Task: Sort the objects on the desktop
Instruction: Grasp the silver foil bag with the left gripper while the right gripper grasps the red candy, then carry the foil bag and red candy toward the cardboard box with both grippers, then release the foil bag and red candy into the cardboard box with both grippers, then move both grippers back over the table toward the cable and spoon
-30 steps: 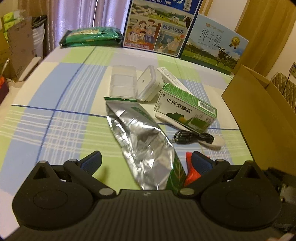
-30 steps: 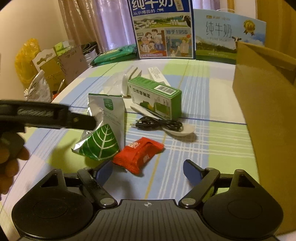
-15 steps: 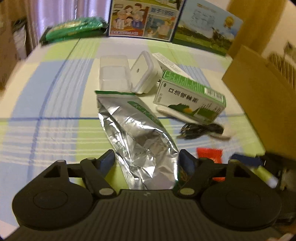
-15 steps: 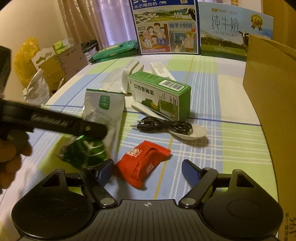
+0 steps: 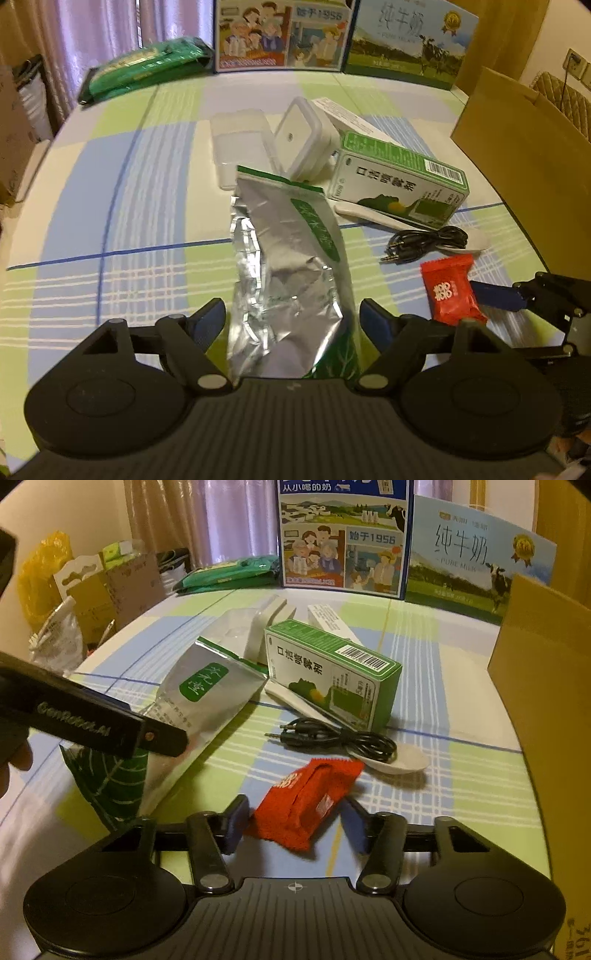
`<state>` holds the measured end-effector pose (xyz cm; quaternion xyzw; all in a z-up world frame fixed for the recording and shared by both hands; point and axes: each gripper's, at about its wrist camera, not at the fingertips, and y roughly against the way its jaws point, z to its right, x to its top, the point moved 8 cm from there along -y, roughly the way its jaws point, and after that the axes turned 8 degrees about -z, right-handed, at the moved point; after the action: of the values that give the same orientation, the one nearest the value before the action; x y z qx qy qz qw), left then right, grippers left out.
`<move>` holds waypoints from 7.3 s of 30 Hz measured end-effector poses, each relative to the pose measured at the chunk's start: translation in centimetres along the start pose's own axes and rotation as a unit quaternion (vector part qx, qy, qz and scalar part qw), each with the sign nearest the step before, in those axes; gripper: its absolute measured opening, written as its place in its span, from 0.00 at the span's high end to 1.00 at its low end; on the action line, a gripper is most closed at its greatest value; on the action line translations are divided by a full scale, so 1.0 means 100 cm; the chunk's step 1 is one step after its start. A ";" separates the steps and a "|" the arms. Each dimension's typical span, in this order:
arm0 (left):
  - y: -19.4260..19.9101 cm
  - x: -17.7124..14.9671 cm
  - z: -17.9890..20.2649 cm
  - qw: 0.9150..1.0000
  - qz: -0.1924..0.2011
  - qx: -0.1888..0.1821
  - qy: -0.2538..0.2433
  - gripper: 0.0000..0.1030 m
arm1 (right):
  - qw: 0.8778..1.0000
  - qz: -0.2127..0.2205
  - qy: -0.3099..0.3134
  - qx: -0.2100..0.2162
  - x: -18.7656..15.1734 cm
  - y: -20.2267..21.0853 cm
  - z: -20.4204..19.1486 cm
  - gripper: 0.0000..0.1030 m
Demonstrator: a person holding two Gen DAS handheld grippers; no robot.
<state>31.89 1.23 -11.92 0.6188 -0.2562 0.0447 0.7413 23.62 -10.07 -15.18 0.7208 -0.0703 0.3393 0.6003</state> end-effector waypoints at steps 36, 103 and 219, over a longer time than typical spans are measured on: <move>0.020 -0.055 0.028 0.999 -0.029 -0.020 0.013 0.36 | 0.999 0.014 0.005 -0.031 -0.001 0.008 0.018 0.43; 0.112 -0.118 0.125 0.999 -0.009 -0.033 -0.018 0.55 | 0.997 0.052 -0.048 -0.035 -0.085 0.161 0.040 0.72; 0.108 0.049 0.299 0.990 0.084 -0.111 -0.008 0.39 | 0.974 0.115 -0.175 -0.084 -0.035 0.231 0.279 0.52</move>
<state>22.25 -25.65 2.98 0.5097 -0.3168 0.0730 0.7966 20.51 -42.79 0.30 0.7035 -0.2850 0.2672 0.5937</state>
